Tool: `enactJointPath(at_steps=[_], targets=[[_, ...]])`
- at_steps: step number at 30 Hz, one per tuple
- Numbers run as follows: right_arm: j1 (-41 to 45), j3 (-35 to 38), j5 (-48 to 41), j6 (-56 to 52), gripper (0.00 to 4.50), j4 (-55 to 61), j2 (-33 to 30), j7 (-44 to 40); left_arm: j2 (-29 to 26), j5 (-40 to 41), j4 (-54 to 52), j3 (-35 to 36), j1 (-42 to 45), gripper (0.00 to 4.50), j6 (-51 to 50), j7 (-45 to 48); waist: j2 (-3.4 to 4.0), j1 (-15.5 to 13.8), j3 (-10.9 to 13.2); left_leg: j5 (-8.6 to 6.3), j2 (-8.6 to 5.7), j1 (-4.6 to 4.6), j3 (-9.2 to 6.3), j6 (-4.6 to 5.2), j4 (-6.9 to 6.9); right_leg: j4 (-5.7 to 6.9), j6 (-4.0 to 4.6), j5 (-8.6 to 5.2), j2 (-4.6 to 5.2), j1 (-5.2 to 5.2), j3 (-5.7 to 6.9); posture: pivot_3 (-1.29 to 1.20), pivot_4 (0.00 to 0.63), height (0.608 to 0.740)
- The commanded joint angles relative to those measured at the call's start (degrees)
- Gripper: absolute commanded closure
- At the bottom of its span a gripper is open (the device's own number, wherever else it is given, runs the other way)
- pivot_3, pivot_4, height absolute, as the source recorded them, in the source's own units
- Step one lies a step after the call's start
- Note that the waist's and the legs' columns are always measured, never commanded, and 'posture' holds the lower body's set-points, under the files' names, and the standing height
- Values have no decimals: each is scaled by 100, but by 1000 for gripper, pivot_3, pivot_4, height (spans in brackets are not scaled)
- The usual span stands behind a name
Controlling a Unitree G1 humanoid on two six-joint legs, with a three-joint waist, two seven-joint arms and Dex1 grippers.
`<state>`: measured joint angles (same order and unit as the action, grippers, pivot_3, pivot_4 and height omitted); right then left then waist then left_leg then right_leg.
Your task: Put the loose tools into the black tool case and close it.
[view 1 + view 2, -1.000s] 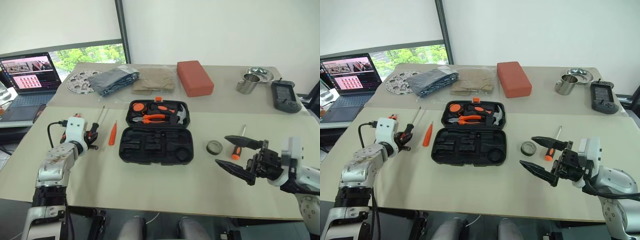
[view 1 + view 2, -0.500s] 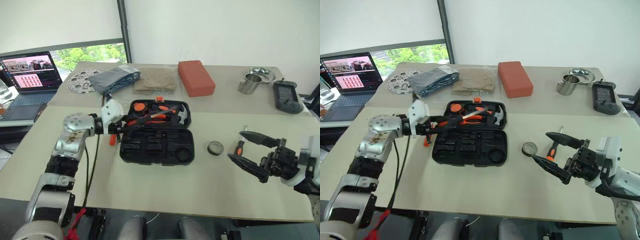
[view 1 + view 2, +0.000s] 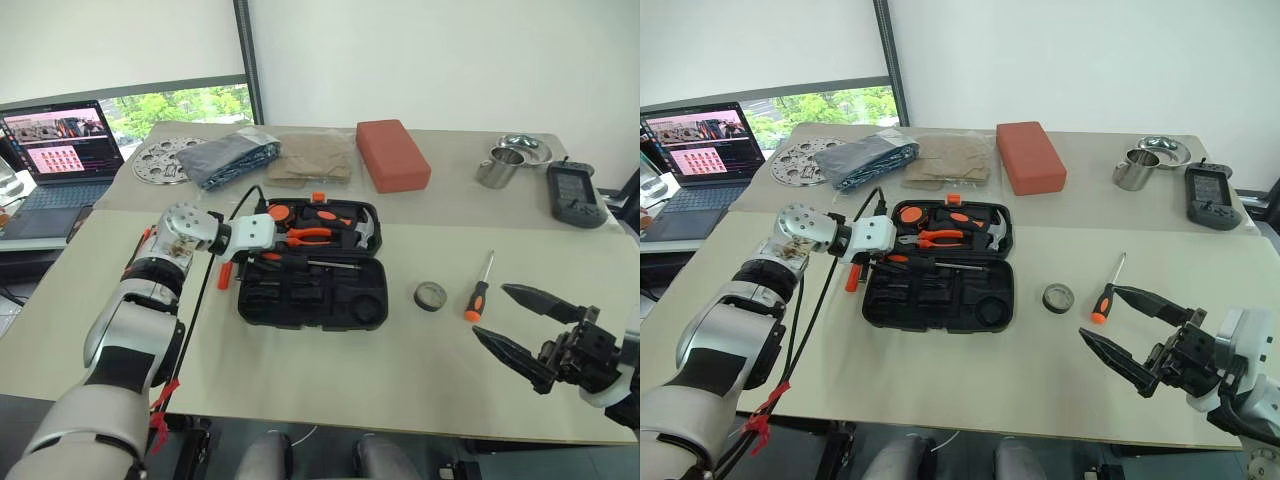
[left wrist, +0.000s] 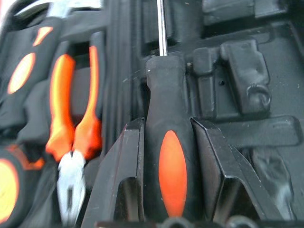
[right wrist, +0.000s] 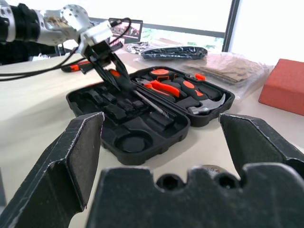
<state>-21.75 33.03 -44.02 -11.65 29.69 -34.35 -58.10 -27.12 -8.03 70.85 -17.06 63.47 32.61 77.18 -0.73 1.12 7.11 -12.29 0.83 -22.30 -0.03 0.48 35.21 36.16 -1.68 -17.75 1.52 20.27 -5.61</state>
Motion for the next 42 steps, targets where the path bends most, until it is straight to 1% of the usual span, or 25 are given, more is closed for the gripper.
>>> enactJointPath(at_steps=[1, 6, 11, 19, 22, 24, 25, 26, 29, 31, 36, 41, 42], targets=[[-74, 154, -13, 193, 0, 310, 41, 130, -14, -264, 180, -6, 263, 3511, 115, -147, -2, 13, 1, 0, 1, 1, -1, 0, 0, 3, 0, 0, -2, 0, -1, 0, 150, 740], [-145, 120, -27, 147, 0, 500, 5, 289, -2, -671, 316, -92, 307, 3511, -33, -716, -3, 2, 2, 0, 2, 3, -5, 0, 1, 7, -7, -4, -5, -1, 0, 0, 150, 740], [-89, 79, -68, 39, 0, 609, -78, 443, -27, -868, 360, -113, 317, 3511, -98, -942, -2, -2, 1, 0, 2, 4, -6, 0, 3, 10, -6, -3, -5, -2, 0, 0, 150, 740], [18, -13, -119, -35, 0, 630, -202, 551, -10, -872, 374, -53, 279, 3511, -90, -579, 0, -3, 0, 0, 2, 7, -6, 0, 5, 18, -5, -3, -7, -2, 0, 0, 150, 740], [65, -43, -124, -50, 0, 613, -232, 553, -10, -950, 375, -74, 288, 3511, -131, -757, 3, -6, -2, 0, 2, 6, -6, 0, 6, 18, -4, -2, -7, -2, 0, 0, 150, 740], [75, -37, -124, -45, 0, 587, -240, 534, -6, -988, 376, -74, 307, 2511, -161, -910, 4, -14, -2, 0, 2, 6, -6, 0, 6, 18, -4, -2, -7, -2, 0, 0, 150, 740], [56, -27, -122, -24, 0, 565, -234, 505, -8, -1047, 370, -98, 322, 2369, -131, -1070, 4, -21, -2, 0, 2, 6, -6, 0, 6, 18, -4, -2, -7, -2, 0, 0, 150, 740], [38, -25, -116, 0, 0, 546, -225, 482, -13, -1123, 362, -130, 337, 2041, -78, -1256, 4, -26, -2, 0, 1, 8, -6, 0, 6, 18, -4, -2, -7, -4, 0, 0, 150, 740], [-9, -38, -77, 60, 0, 510, -184, 429, -38, -1267, 364, -179, 382, 866, -39, -1540, -6, -28, 4, 1, 0, 10, -7, 1, 14, 35, -7, -4, -6, -4, 0, 0, 150, 740], [-44, -36, -54, 103, 0, 484, -149, 386, -64, -1266, 343, -154, 439, 278, 22, -1528, -11, -34, 6, 1, -1, 13, -8, 1, 19, 47, -13, -8, -6, -4, -1, 0, 150, 740], [-47, -41, -24, 152, 0, 426, -112, 321, -64, -920, 232, 142, 621, 278, 111, -1267, -6, -21, 4, 1, 0, 11, -8, 1, 27, 54, -19, -12, -8, -1, -1, 0, 150, 740], [46, -101, -12, 145, 0, 373, -126, 288, 128, -78, 136, 881, 740, 278, -374, -738, -3, -19, 2, 1, 1, 7, -8, 1, 27, 54, -17, -10, -9, 3, 1, 0, 150, 740], [78, -121, -10, 140, 0, 359, -134, 283, 184, 89, 127, 1035, 734, 525, -516, -668, -3, -18, 2, 1, 1, 8, -8, 1, 27, 54, -17, -10, -9, 2, 1, 0, 150, 740]])
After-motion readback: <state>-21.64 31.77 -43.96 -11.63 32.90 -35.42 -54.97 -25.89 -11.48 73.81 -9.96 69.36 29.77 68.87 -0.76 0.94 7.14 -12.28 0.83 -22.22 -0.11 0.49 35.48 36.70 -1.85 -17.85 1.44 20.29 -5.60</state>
